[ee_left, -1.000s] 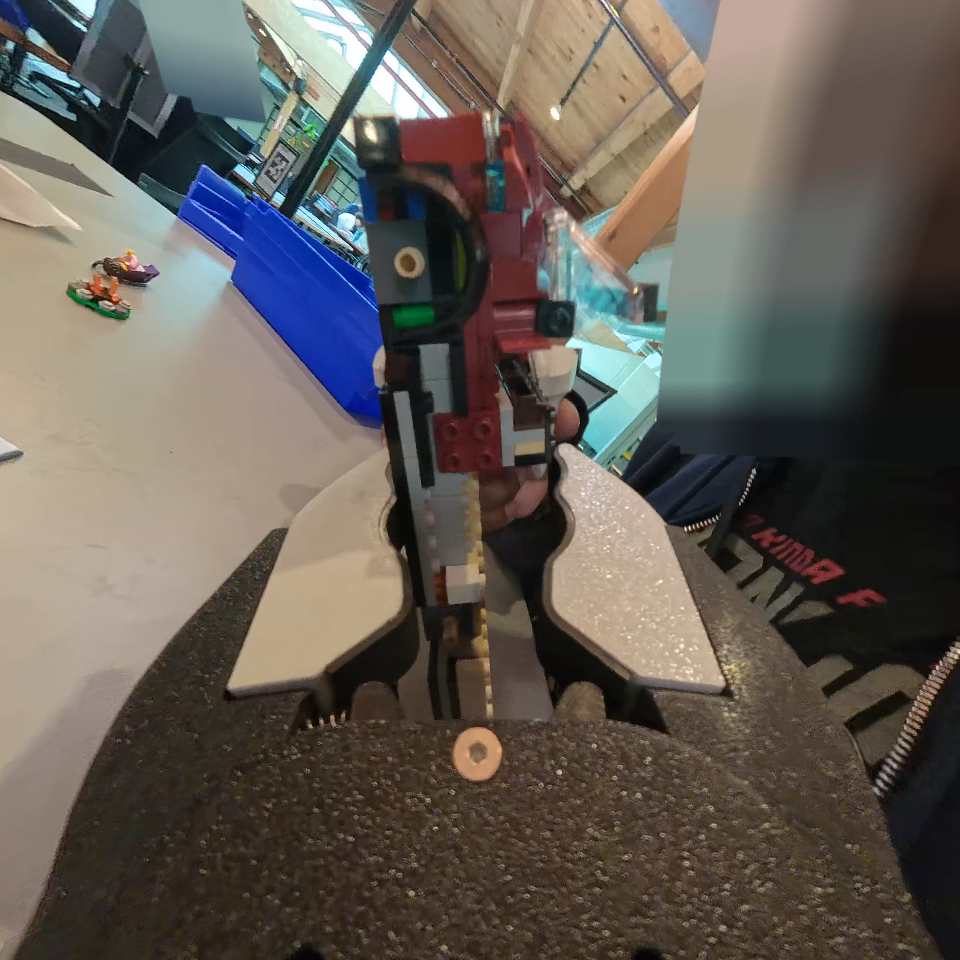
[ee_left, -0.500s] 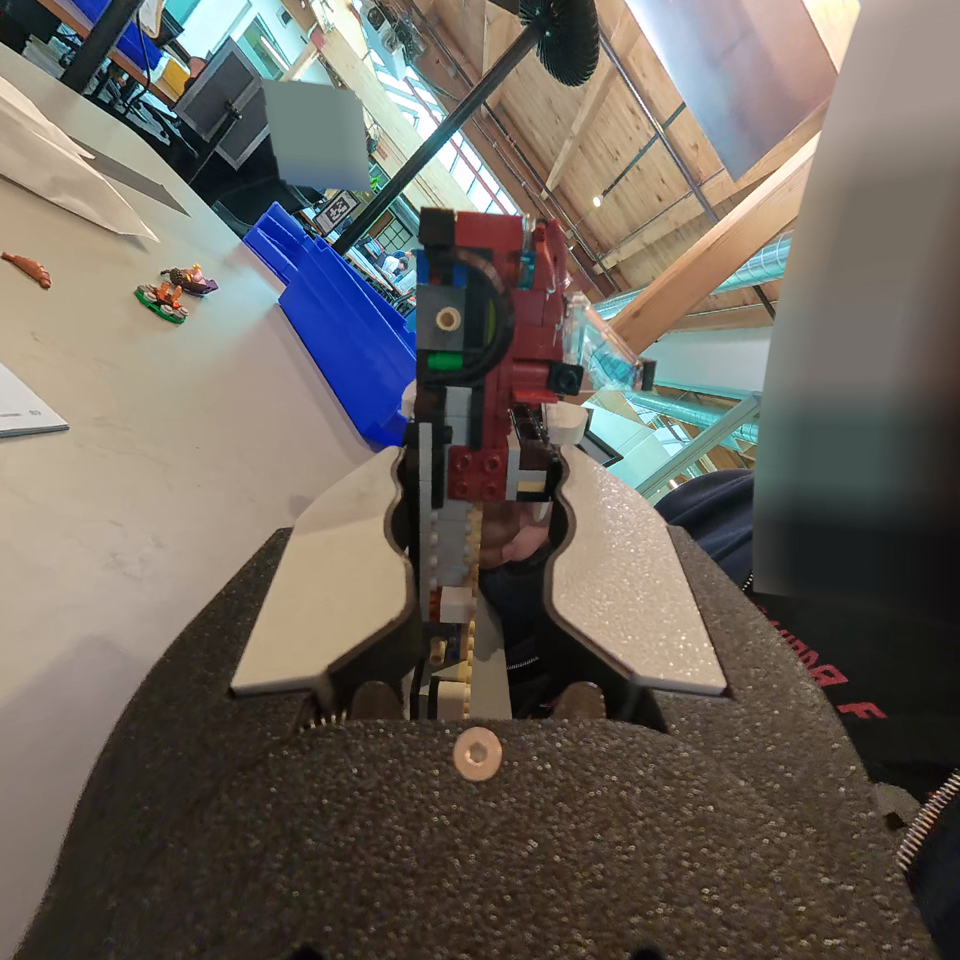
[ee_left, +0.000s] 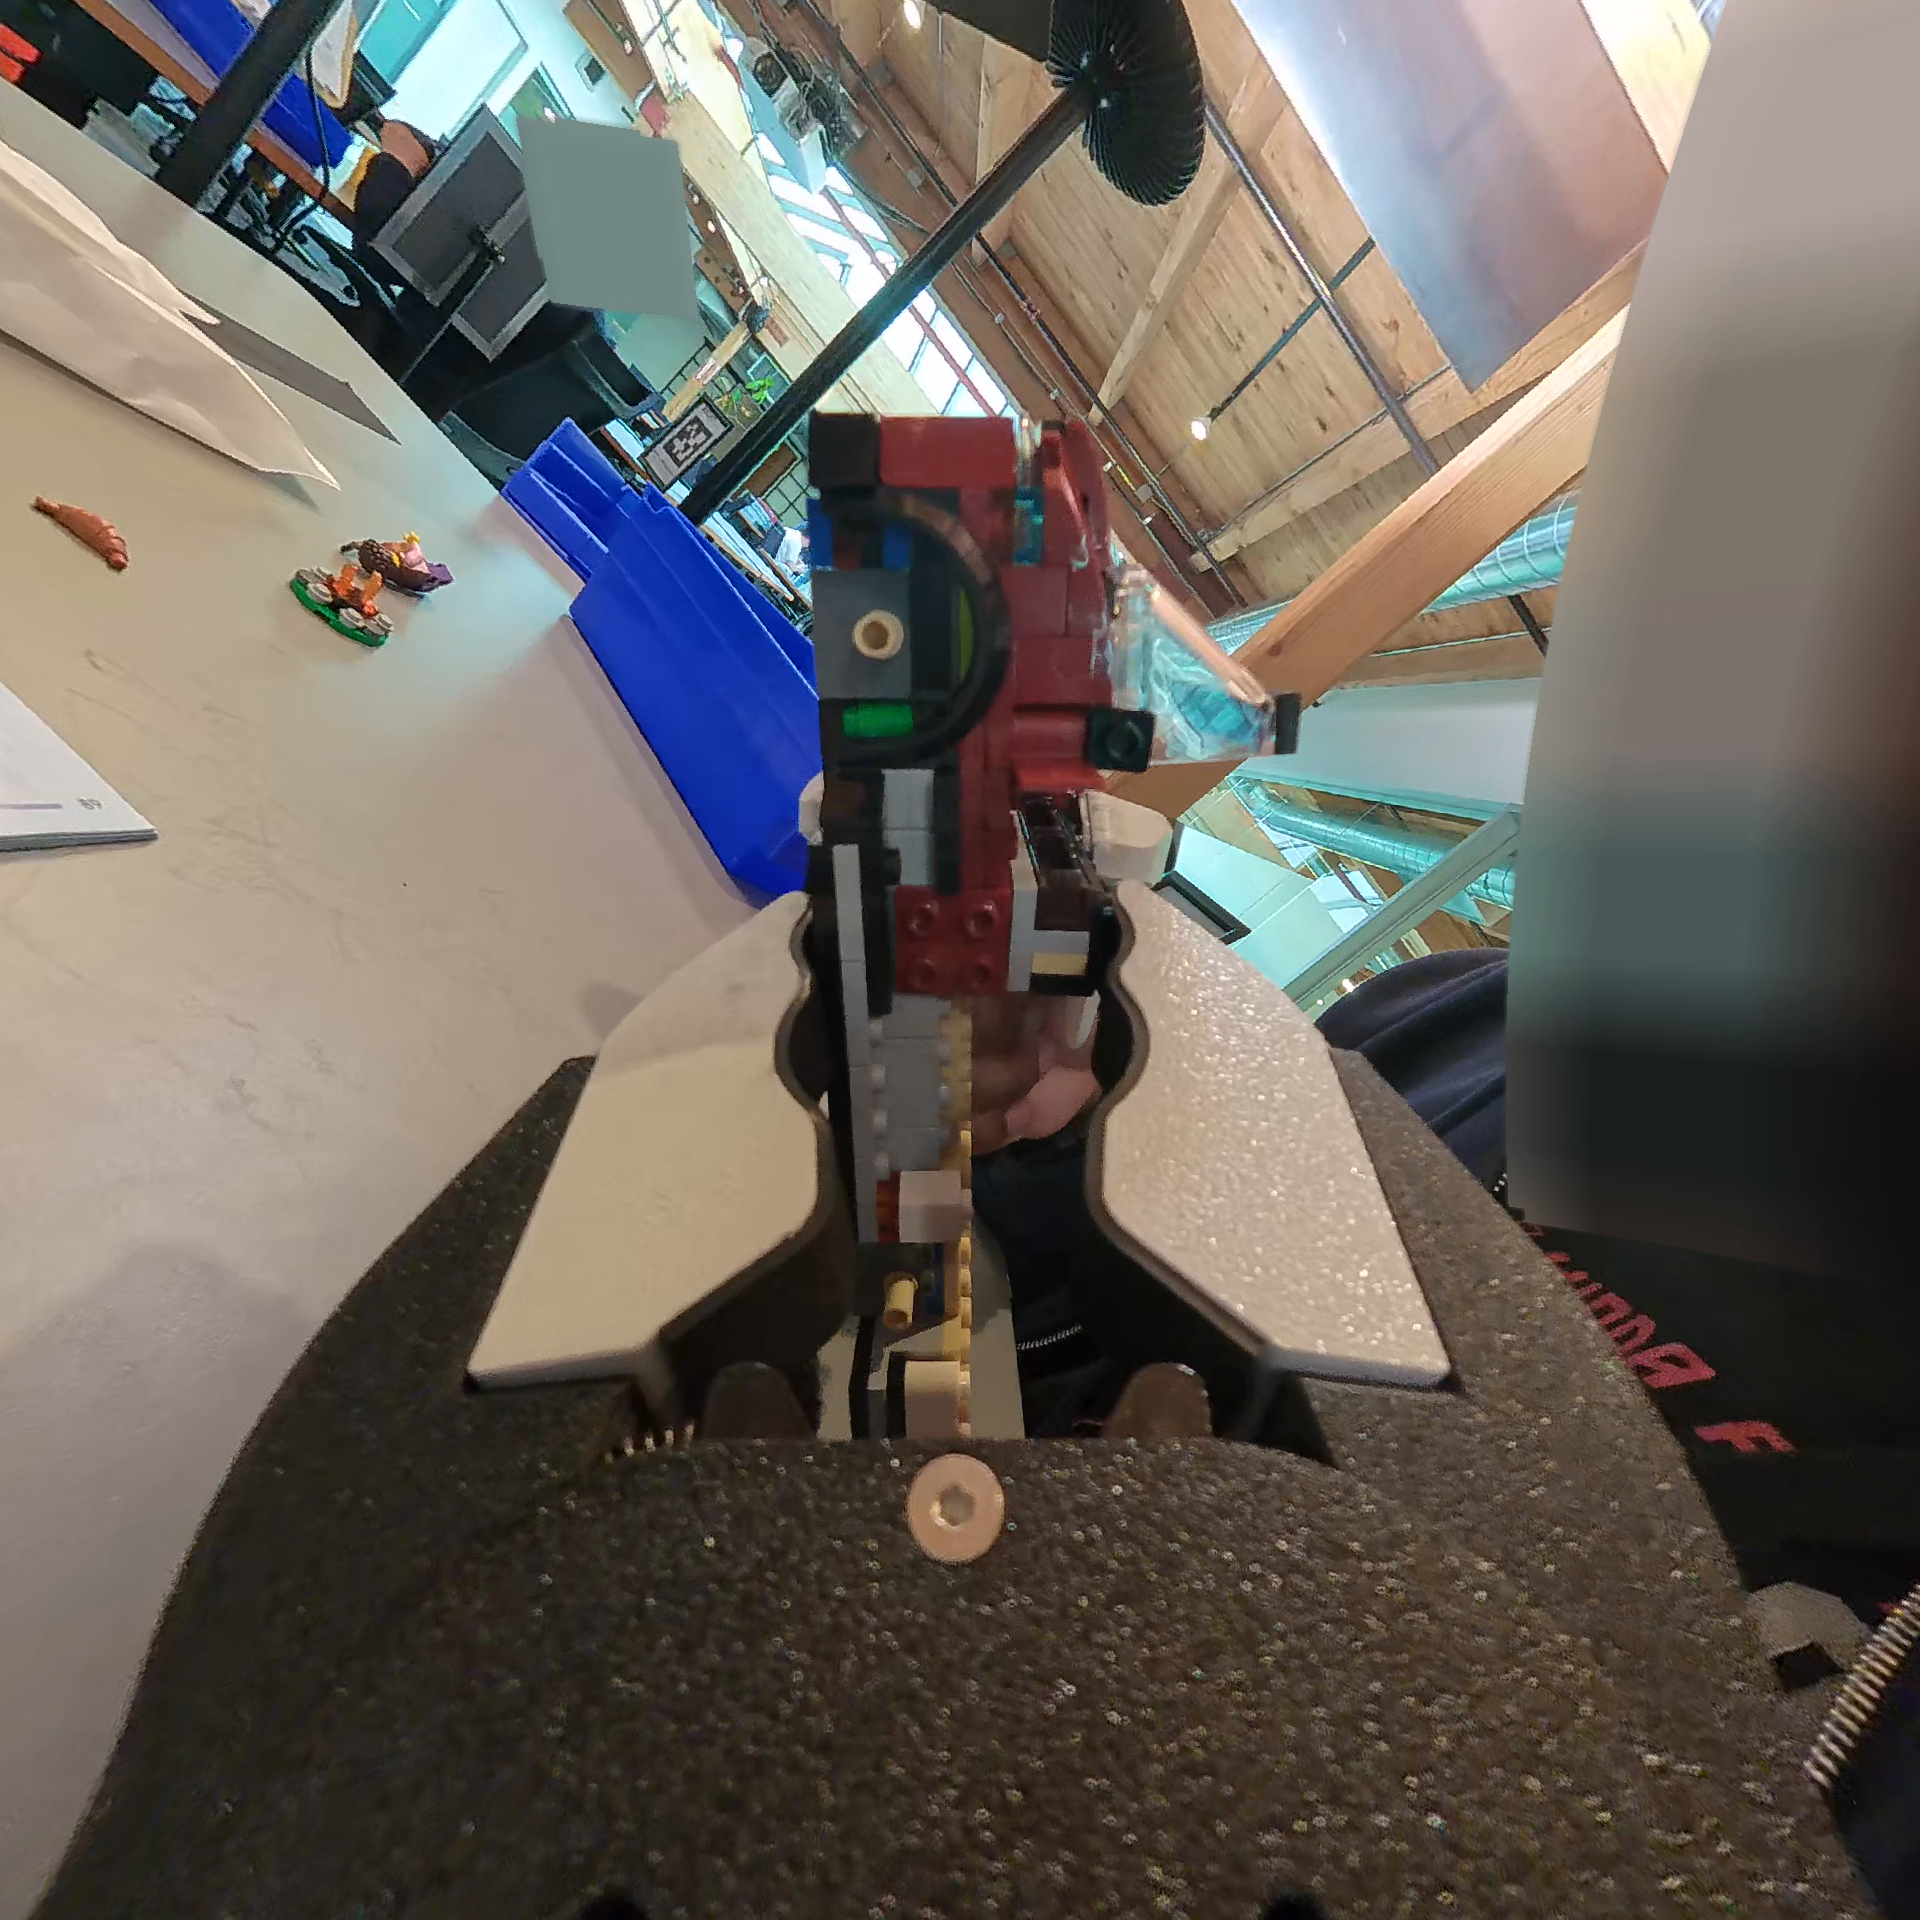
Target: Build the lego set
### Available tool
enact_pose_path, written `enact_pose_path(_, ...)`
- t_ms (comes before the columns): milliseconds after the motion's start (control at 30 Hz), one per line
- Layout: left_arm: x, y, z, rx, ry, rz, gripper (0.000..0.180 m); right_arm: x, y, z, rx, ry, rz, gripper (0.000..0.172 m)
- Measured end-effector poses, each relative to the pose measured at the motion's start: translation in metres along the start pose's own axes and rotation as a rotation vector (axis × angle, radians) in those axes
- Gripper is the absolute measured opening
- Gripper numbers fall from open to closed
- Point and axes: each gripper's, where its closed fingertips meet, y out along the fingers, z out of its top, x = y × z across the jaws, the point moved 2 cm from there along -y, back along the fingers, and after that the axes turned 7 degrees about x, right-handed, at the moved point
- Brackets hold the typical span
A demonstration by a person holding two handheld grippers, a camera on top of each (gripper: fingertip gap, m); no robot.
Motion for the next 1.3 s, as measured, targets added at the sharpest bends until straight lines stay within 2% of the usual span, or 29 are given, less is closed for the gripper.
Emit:
enact_pose_path(433, -0.006, 0.001, -0.005, -0.016, -0.085, 0.048, 0.048, 0.007, -0.003, -0.004, -0.014, 0.059, 0.004, 0.045)
enact_pose_path(833, -0.011, -0.002, -0.005, 0.016, -0.073, 0.128, 0.052, 0.01, -0.002, -0.01, -0.032, 0.051, 0.007, 0.046)
enact_pose_path(1300, -0.015, -0.006, -0.014, 0.004, -0.179, 0.131, 0.05, 0.015, -0.002, -0.017, -0.05, 0.114, -0.002, 0.046)
